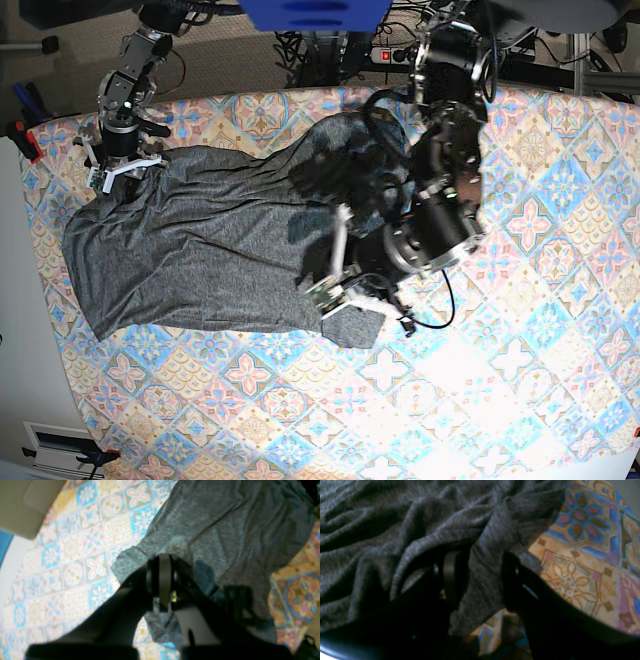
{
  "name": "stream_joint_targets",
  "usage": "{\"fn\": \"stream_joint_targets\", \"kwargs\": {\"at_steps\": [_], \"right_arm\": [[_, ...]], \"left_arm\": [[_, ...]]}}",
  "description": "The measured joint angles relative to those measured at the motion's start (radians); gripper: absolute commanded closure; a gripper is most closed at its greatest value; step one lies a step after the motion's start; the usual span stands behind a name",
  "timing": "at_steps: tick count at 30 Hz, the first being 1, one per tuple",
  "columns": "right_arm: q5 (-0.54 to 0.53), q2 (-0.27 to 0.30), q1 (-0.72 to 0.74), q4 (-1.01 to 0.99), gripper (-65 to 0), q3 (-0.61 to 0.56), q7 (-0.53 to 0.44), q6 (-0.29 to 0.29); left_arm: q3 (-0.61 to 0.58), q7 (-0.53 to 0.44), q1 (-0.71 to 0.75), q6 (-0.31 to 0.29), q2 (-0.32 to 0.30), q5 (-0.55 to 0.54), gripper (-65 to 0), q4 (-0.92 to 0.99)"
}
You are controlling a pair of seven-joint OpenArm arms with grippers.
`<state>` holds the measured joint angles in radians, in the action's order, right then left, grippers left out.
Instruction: Layout the t-shirt on the table in an organized manner, then fold the t-shirt properly
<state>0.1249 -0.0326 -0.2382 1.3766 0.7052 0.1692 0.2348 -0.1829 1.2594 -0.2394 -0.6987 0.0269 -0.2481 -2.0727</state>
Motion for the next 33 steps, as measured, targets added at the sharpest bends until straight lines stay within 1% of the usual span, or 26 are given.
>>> {"fn": "stream_joint_targets", "kwargs": {"at_steps": [4, 7, 9, 11, 12, 15, 17, 19, 22, 24, 27, 29, 31, 33], "right_arm": [[0.0, 0.0, 0.0, 0.0, -24.1, 0.001, 0.0, 0.0], [-0.001, 0.0, 0.0, 0.0, -24.1, 0.0, -0.002, 0.0], [0.0, 0.0, 0.0, 0.0, -24.2, -0.001, -0.002, 0.001], [0.0, 0.0, 0.0, 0.0, -24.3, -0.001, -0.003, 0.0], [0.0, 0.0, 0.0, 0.0, -24.4, -0.001, -0.002, 0.0], [0.0, 0.0, 0.0, 0.001, -24.4, -0.001, -0.001, -0.001], [0.0, 0.0, 0.0, 0.001, -24.4, -0.001, -0.001, 0.0], [0.0, 0.0, 0.0, 0.001, -24.4, -0.001, 0.0, 0.001], [0.0, 0.0, 0.0, 0.001, -24.5, -0.001, -0.001, -0.003], [0.0, 0.0, 0.0, 0.004, -24.5, -0.001, 0.001, -0.002], [0.0, 0.0, 0.0, 0.004, -24.5, -0.001, 0.001, -0.001], [0.0, 0.0, 0.0, 0.004, -24.5, -0.001, 0.001, -0.002], [0.0, 0.0, 0.0, 0.005, -24.5, -0.001, 0.001, -0.002], [0.002, 0.0, -0.003, 0.006, -24.5, -0.001, 0.001, -0.002]], "left_arm": [[-0.166, -0.015, -0.003, -0.006, 0.06, 0.16, 0.0, 0.119], [-0.248, -0.149, 0.0, -0.006, 0.118, 0.267, 0.0, 0.267], [-0.317, -0.211, -0.005, -0.002, 0.127, 0.336, 0.0, 0.376], [-0.385, -0.222, 0.008, -0.005, 0.115, 0.407, 0.0, 0.439], [-0.41, -0.227, 0.02, -0.005, 0.108, 0.434, 0.0, 0.439], [-0.433, -0.291, 0.055, -0.005, 0.109, 0.484, -0.3, 0.416], [-0.451, -0.311, 0.057, -0.005, 0.116, 0.506, -5.2, 0.415], [-0.474, -0.309, 0.057, -0.005, 0.114, 0.529, -8.7, 0.412], [-0.487, -0.307, 0.062, -0.005, 0.113, 0.53, -12.3, 0.395], [-0.512, -0.294, 0.063, -0.005, 0.111, 0.537, -15.1, 0.366], [-0.56, -0.306, 0.071, -0.005, 0.112, 0.534, -18.3, 0.353], [-0.581, -0.31, 0.08, -0.005, 0.112, 0.549, -18.3, 0.353], [-0.579, -0.309, 0.092, -0.007, 0.111, 0.589, -17.0, 0.316], [-0.535, -0.31, 0.12, -0.005, 0.113, 0.607, -15.2, 0.219]]}}
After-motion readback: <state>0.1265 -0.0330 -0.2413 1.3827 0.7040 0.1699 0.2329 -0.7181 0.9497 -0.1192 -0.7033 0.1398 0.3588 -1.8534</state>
